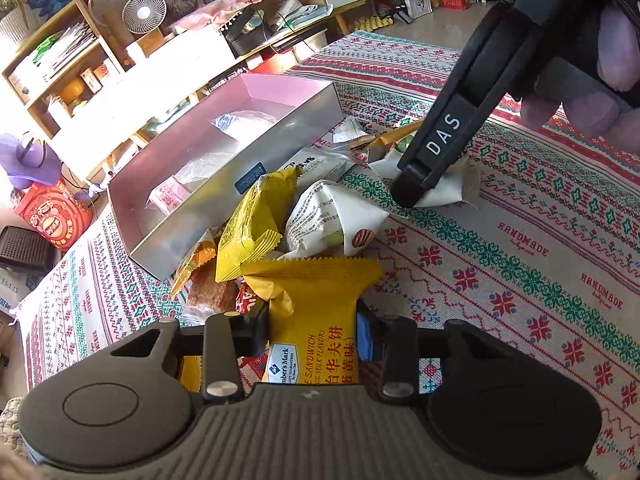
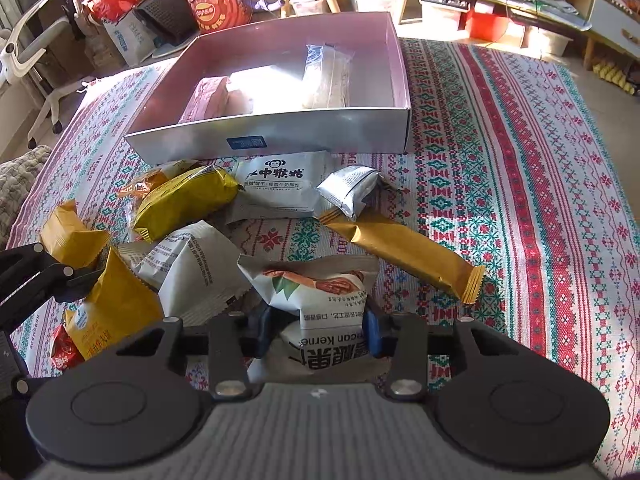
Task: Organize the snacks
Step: 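Grasp the yellow sandwich packet with the left tool while the right tool grasps the white-green packet, then carry both packets into the silver box and open both tools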
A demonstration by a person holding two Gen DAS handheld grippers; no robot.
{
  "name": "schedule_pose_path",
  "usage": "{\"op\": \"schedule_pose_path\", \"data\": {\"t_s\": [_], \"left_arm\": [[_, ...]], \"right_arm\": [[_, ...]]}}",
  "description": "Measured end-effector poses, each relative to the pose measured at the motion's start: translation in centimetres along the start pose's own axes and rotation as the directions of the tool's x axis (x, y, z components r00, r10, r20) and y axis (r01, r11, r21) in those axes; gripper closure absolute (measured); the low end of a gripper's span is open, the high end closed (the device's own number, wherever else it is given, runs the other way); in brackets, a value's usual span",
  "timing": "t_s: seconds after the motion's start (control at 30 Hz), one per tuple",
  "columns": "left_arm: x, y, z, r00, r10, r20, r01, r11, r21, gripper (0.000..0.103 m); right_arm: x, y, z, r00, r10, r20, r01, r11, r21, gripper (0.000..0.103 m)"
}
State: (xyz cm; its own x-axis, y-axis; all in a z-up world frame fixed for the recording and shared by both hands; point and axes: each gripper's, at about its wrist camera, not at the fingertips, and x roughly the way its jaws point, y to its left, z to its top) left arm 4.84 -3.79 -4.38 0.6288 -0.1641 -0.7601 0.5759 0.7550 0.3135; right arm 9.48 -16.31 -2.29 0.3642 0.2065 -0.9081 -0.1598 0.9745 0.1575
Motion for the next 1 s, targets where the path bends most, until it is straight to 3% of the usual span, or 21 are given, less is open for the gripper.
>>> {"op": "schedule_pose_path", "data": {"t_s": [0.5, 0.83, 1.0], "left_arm": [[-1.5, 1.4, 0.7, 0.996, -0.087, 0.009, 0.088, 0.986, -0.14, 0.061], [-3.8, 2.9, 2.0, 0.988, -0.127, 0.082, 0.142, 0.966, -0.216, 0.061], [-4.8, 4.7, 3.2, 0.985, -0.106, 0.134, 0.141, 0.947, -0.287, 0.061]], "right_arm": [[-2.6, -0.3, 0.8, 0.997, 0.029, 0.065, -0.029, 1.0, 0.0, 0.065], [-4.6, -0.7, 2.1, 0.991, 0.066, 0.114, -0.068, 0.997, 0.019, 0.065], [-5.1, -1.2, 3.4, 0.987, 0.069, 0.148, -0.077, 0.996, 0.047, 0.065]]}}
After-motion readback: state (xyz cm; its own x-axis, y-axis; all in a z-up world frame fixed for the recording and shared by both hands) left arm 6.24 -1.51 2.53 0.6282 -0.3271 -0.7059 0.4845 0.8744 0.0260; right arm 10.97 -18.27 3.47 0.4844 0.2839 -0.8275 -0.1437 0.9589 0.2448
